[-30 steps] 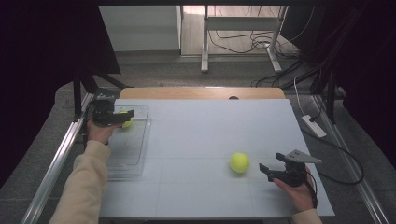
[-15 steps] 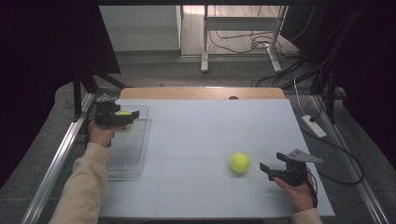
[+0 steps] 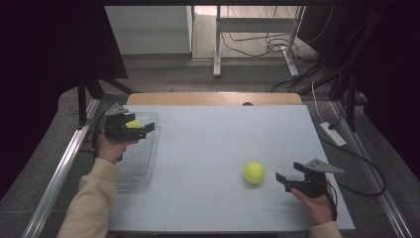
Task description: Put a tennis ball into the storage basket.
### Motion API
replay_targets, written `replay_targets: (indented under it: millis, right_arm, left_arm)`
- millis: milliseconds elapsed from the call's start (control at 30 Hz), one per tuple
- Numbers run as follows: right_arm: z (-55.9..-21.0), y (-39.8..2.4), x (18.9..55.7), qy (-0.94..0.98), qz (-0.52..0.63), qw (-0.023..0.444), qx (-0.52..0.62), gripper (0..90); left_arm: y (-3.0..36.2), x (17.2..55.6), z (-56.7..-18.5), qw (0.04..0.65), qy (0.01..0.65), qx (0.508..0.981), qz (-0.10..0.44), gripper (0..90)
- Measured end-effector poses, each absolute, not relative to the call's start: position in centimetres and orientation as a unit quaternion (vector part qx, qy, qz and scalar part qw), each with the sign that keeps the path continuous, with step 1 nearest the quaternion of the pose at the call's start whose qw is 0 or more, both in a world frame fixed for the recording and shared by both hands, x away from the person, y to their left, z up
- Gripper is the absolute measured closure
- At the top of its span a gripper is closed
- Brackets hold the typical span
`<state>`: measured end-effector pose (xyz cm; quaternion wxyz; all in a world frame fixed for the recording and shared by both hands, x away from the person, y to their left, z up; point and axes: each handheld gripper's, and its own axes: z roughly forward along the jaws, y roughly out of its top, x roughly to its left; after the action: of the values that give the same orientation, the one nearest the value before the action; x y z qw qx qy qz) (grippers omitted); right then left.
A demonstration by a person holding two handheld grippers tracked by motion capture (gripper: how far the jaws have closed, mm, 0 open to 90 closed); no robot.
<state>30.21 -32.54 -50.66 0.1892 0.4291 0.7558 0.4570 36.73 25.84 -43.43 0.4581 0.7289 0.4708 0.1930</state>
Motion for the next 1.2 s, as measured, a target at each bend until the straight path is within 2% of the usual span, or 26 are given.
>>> replay_targets:
  millis: [233,1200]
  right_arm:
    - [-50.7,-32.6,30.2,0.757,0.456,0.190,0.428,12.2]
    - [-50.7,-32.5,30.5,0.756,0.458,0.190,0.427,12.4]
  left_arm:
    - [24.6,35.8,-42.8,0.474,0.442,0.737,0.193,9.3]
    - [21.0,34.7,-42.3,0.492,0.391,0.759,0.172,9.8]
